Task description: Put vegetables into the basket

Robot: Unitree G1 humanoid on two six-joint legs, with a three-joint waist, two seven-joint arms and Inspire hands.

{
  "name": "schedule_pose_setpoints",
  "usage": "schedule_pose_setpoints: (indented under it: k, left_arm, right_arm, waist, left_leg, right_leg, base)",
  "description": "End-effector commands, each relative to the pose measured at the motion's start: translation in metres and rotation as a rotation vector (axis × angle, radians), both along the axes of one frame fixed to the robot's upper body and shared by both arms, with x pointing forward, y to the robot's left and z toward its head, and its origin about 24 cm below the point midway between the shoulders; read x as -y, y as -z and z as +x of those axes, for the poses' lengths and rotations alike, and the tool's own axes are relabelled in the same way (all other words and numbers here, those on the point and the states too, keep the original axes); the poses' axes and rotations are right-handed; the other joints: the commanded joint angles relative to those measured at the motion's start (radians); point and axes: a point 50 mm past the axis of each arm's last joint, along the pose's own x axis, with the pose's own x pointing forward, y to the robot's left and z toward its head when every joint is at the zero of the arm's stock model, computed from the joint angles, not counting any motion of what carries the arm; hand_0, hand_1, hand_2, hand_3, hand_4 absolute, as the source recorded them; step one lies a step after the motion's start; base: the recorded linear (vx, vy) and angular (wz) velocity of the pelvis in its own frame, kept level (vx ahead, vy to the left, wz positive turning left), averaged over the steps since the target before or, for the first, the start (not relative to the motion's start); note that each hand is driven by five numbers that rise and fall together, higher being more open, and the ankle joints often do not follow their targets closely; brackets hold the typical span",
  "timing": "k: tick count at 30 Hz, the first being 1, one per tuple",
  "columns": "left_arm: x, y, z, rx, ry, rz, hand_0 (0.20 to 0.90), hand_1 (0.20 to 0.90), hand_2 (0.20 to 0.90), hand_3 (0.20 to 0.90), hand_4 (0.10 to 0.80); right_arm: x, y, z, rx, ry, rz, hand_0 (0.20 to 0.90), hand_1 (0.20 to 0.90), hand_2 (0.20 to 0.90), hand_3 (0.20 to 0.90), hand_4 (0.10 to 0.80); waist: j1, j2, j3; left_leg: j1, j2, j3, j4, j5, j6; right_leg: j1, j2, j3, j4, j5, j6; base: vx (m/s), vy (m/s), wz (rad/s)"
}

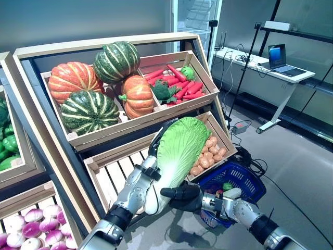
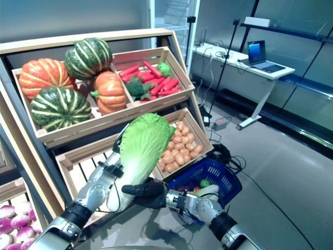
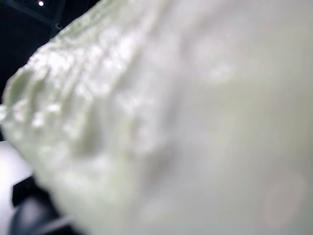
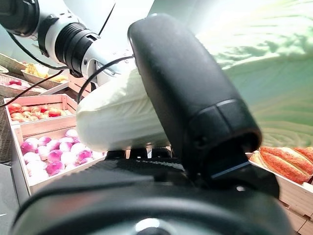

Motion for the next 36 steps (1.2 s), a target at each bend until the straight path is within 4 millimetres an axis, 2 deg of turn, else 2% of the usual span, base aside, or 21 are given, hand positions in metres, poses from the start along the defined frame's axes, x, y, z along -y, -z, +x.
schedule_pose_setpoints:
  k: [1, 2, 3, 5, 6, 17, 18, 19, 20, 29, 36]
  left_arm:
    - [0.08, 0.011, -0.017, 0.015, 0.271, 0.014, 0.3, 0.3, 0.3, 0.3, 0.4]
    - [0.08, 0.012, -0.018, 0.025, 0.275, 0.034, 0.3, 0.3, 0.3, 0.3, 0.4]
    - [0.079, 0.012, -0.018, 0.027, 0.277, 0.041, 0.3, 0.3, 0.3, 0.3, 0.4]
    - [0.078, 0.014, -0.018, 0.032, 0.278, 0.049, 0.3, 0.3, 0.3, 0.3, 0.4]
    - [0.077, 0.014, -0.018, 0.032, 0.274, 0.049, 0.3, 0.3, 0.3, 0.3, 0.4]
    - [0.067, 0.008, -0.011, 0.015, 0.196, -0.03, 0.3, 0.3, 0.3, 0.3, 0.4]
    - [0.065, 0.007, -0.009, 0.015, 0.18, -0.032, 0.54, 0.54, 0.54, 0.54, 0.56]
    - [0.064, 0.006, -0.009, 0.015, 0.172, -0.033, 0.86, 0.86, 0.86, 0.86, 0.773]
    - [0.064, 0.006, -0.008, 0.015, 0.17, -0.032, 0.9, 0.9, 0.9, 0.9, 0.8]
    - [0.036, 0.001, 0.001, 0.034, 0.078, 0.022, 0.9, 0.9, 0.9, 0.9, 0.8]
    - [0.002, 0.005, 0.008, 0.013, -0.007, 0.042, 0.9, 0.9, 0.9, 0.9, 0.8]
  right_arm:
    - [-0.072, -0.197, 0.049, 0.445, 0.022, 1.027, 0.9, 0.9, 0.9, 0.9, 0.8]
    - [-0.071, -0.197, 0.052, 0.43, 0.046, 1.015, 0.862, 0.862, 0.862, 0.862, 0.775]
    - [-0.07, -0.197, 0.053, 0.427, 0.061, 1.007, 0.756, 0.756, 0.756, 0.756, 0.704]
    - [-0.069, -0.196, 0.056, 0.411, 0.092, 0.998, 0.404, 0.404, 0.404, 0.404, 0.469]
    - [-0.067, -0.194, 0.059, 0.407, 0.112, 0.99, 0.3, 0.3, 0.3, 0.3, 0.4]
    - [-0.056, -0.183, 0.069, 0.397, 0.182, 0.913, 0.3, 0.3, 0.3, 0.3, 0.4]
    - [-0.055, -0.18, 0.071, 0.385, 0.195, 0.896, 0.3, 0.3, 0.3, 0.3, 0.4]
    - [-0.053, -0.178, 0.071, 0.38, 0.203, 0.88, 0.3, 0.3, 0.3, 0.3, 0.4]
    - [-0.053, -0.177, 0.072, 0.381, 0.206, 0.874, 0.3, 0.3, 0.3, 0.3, 0.4]
    - [-0.024, -0.139, 0.08, 0.346, 0.296, 0.68, 0.3, 0.3, 0.3, 0.3, 0.4]
    - [0.018, -0.112, 0.086, 0.328, 0.412, 0.578, 0.3, 0.3, 0.3, 0.3, 0.4]
  waist:
    - [-0.003, -0.03, 0.026]
    - [-0.004, -0.029, 0.026]
    - [-0.005, -0.029, 0.027]
    - [-0.006, -0.028, 0.027]
    - [-0.007, -0.028, 0.028]
    - [-0.012, -0.028, 0.032]
    - [-0.013, -0.028, 0.031]
    - [-0.014, -0.028, 0.03]
    - [-0.014, -0.028, 0.03]
    - [-0.027, -0.025, 0.031]
    - [-0.034, -0.021, 0.035]
  left_leg:
    - [0.009, -0.01, -0.03, 0.001, -0.068, 0.029]
    - [0.01, -0.009, -0.029, 0.001, -0.068, 0.029]
    - [0.01, -0.008, -0.027, 0.001, -0.068, 0.029]
    - [0.011, -0.008, -0.025, 0.001, -0.067, 0.029]
    - [0.011, -0.008, -0.023, 0.001, -0.067, 0.029]
    - [0.017, -0.005, -0.015, 0.001, -0.065, 0.027]
    - [0.017, -0.005, -0.014, 0.001, -0.065, 0.026]
    - [0.017, -0.005, -0.013, 0.001, -0.065, 0.026]
    - [0.017, -0.005, -0.013, 0.001, -0.065, 0.026]
    - [0.022, -0.001, 0.001, 0.001, -0.06, 0.022]
    - [0.026, 0.003, 0.01, 0.001, -0.058, 0.019]
  right_leg:
    - [0.022, -0.013, -0.019, 0.029, -0.028, -0.046]
    - [0.021, -0.013, -0.019, 0.03, -0.028, -0.046]
    - [0.021, -0.013, -0.018, 0.03, -0.028, -0.046]
    - [0.021, -0.012, -0.018, 0.031, -0.028, -0.046]
    - [0.021, -0.012, -0.016, 0.03, -0.027, -0.046]
    - [0.02, -0.01, -0.014, 0.035, -0.026, -0.047]
    - [0.02, -0.011, -0.014, 0.035, -0.026, -0.048]
    - [0.02, -0.011, -0.013, 0.035, -0.026, -0.048]
    - [0.02, -0.01, -0.013, 0.035, -0.025, -0.048]
    - [0.018, -0.008, -0.004, 0.034, -0.02, -0.047]
    - [0.015, -0.007, 0.002, 0.033, -0.016, -0.047]
  base:
    - [0.0, 0.0, 0.0]
    - [0.0, 0.0, 0.0]
    - [0.0, 0.0, 0.0]
    - [0.0, 0.0, 0.0]
    - [0.0, 0.0, 0.0]
    - [0.0, 0.0, 0.0]
    - [0.0, 0.0, 0.0]
    - [0.0, 0.0, 0.0]
    - [0.0, 0.0, 0.0]
    - [0.0, 0.0, 0.0]
    - [0.006, 0.0, -0.01]
